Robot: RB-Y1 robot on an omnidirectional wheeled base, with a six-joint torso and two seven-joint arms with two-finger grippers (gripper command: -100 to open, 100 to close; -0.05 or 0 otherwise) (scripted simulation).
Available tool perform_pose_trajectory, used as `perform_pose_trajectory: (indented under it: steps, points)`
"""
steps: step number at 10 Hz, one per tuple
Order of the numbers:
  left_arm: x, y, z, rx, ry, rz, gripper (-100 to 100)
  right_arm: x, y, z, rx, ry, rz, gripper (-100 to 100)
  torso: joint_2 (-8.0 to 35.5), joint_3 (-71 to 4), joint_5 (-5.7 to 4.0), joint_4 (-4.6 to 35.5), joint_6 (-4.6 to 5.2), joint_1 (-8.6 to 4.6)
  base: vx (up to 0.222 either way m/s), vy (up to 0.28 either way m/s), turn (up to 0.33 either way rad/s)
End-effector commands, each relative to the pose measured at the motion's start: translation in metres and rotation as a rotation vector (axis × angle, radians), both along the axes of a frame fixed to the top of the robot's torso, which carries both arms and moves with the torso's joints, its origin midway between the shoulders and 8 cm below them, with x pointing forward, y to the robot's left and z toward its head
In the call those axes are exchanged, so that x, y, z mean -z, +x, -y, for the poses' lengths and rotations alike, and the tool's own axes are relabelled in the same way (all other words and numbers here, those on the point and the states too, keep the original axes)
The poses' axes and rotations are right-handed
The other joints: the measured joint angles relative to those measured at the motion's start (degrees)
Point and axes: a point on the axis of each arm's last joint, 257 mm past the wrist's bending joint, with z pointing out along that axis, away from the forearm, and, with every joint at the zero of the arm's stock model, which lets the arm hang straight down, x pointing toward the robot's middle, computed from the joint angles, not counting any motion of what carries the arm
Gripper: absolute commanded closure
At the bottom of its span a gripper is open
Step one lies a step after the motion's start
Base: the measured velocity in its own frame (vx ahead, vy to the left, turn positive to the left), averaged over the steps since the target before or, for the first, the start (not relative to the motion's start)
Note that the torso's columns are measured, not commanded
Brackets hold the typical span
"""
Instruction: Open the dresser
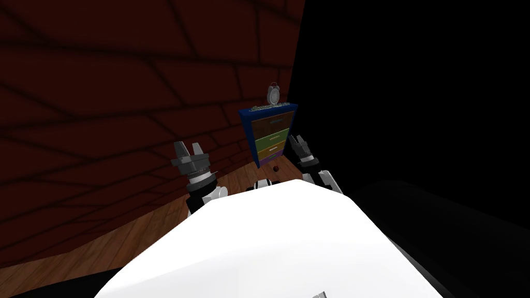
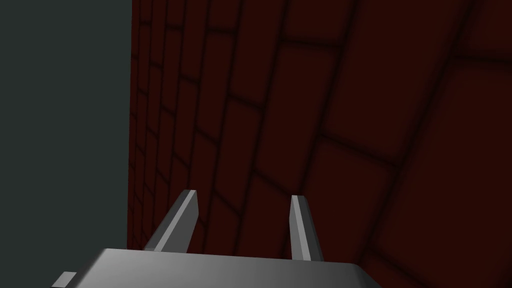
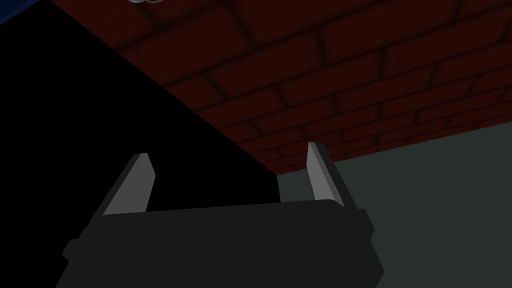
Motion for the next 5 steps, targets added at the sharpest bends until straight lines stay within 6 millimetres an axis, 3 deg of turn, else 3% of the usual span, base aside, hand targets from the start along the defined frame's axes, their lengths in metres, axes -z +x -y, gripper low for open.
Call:
perform_pose_trajectory:
  steps: [1,5]
  points:
    - [0.0,0.0,0.0,0.0,0.0,0.0,0,0.016,0.003,0.007,0.056,-0.109,-0.039,-100,0.0,0.0,0.0,0.0,-0.02,0.0,0.032,-0.02,0.074]
    - [0.0,0.0,0.0,0.0,0.0,0.0,0,0.042,0.007,0.023,0.151,-0.298,-0.106,-100,0.0,0.0,0.0,0.0,-0.02,0.0,0.031,-0.02,0.119]
